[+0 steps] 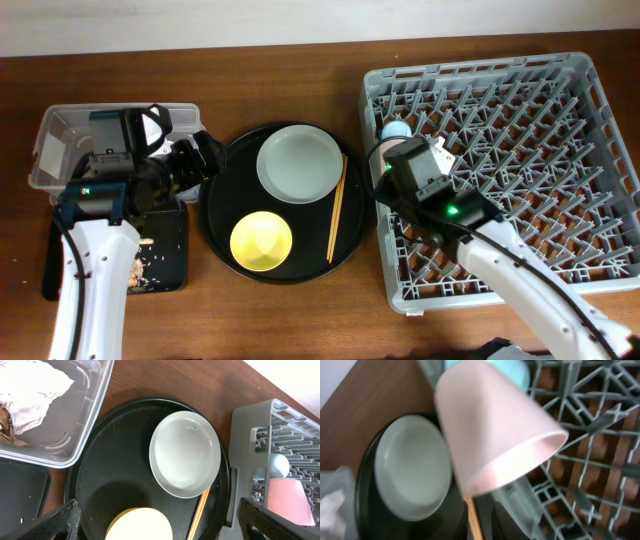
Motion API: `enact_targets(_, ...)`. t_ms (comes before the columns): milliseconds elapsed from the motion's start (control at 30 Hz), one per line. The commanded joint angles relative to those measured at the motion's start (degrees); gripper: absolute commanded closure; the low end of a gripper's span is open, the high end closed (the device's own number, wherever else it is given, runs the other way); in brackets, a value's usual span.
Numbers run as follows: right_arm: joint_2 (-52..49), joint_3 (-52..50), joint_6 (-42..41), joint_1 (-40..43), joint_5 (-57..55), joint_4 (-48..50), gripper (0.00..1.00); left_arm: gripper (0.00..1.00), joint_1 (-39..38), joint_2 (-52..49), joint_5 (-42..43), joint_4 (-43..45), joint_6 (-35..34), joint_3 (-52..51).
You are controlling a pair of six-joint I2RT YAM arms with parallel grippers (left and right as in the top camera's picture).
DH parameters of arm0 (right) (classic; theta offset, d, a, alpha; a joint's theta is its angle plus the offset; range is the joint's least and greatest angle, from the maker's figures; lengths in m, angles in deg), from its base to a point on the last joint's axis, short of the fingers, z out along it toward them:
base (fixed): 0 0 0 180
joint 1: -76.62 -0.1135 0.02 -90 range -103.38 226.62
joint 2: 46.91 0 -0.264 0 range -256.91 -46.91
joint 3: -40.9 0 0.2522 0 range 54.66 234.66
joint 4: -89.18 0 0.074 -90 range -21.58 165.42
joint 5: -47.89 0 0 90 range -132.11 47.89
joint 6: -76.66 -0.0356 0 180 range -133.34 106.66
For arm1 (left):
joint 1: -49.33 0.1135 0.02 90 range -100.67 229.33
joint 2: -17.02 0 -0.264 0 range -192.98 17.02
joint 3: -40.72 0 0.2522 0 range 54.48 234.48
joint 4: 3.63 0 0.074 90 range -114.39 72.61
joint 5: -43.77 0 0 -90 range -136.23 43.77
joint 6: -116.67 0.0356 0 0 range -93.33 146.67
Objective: Sort waste into correct bins and load items into the dishwasher rack
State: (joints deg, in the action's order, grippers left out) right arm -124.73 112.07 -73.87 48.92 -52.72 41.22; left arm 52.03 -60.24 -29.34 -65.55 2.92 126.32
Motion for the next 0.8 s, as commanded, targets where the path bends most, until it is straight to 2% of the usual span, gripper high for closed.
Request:
enact_targets(0, -3.2, -0.5, -2.1, -0.4, -5.3, 2.1, 0.8, 0.01, 0.1, 0.1, -0.2, 0.1, 0.7, 0.2)
enact_targets(200, -5.1, -0.5, 0.7, -0.4, -4.4, 7.4, 0.81, 0.01, 0.1, 0.1, -0.2, 0.1, 0.7, 0.2)
enact_targets(333, -4.1, -0.5, 0.8, -0.4, -4.2, 6.5, 0.81, 0.01, 0.1, 0.1, -0.2, 0.1, 0.7, 0.2)
enact_targets(467, -1.2, -0.5, 5.9, -0.5, 0.9, 6.4, 0.78, 0.01, 0.1, 0.1, -0.2, 0.1, 0.7, 0.2)
enact_targets(767, 2.2, -0.5, 5.9, -0.5, 1.2, 5.5, 0.72, 0.01, 0.1, 0.1, -0.2, 0.1, 0.7, 0.2)
